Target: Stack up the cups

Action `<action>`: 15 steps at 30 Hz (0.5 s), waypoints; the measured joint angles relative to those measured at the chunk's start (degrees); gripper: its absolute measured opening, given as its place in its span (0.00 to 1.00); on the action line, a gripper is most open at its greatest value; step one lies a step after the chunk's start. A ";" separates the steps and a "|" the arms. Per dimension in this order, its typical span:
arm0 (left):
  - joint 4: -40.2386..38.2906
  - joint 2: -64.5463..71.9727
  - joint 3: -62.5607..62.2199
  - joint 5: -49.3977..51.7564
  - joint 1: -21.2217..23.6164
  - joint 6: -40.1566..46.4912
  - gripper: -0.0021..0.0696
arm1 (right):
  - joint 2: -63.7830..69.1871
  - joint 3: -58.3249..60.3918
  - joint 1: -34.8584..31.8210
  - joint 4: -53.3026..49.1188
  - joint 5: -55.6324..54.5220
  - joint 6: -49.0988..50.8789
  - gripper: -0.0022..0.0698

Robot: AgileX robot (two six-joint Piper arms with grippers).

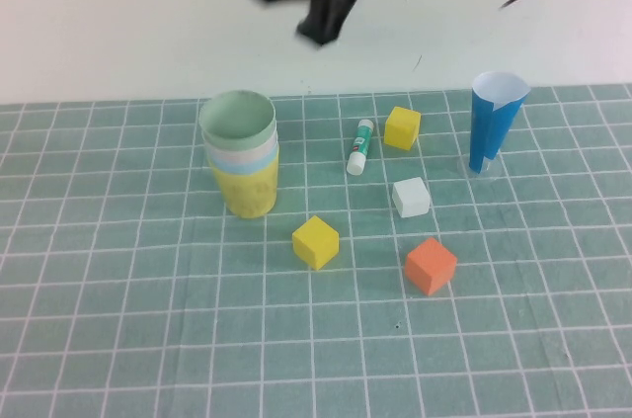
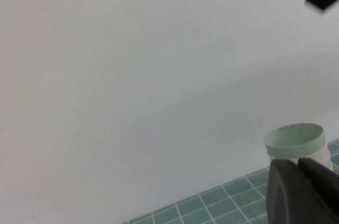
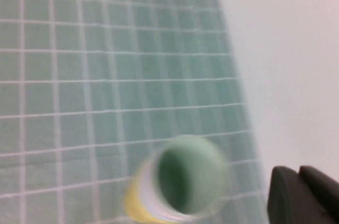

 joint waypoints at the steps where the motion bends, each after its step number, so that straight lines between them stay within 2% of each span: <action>1: -0.18 0.00 0.00 0.00 0.00 0.00 0.03 | -1.74 0.00 0.00 -1.46 0.14 0.54 0.05; 7: -1.20 0.00 0.00 0.00 0.00 -1.01 0.03 | -13.16 -0.26 0.00 -19.53 2.25 9.39 0.04; 15: -2.13 -2.76 0.00 -0.03 0.00 -4.48 0.03 | -24.37 4.52 -0.11 -30.46 3.87 12.11 0.03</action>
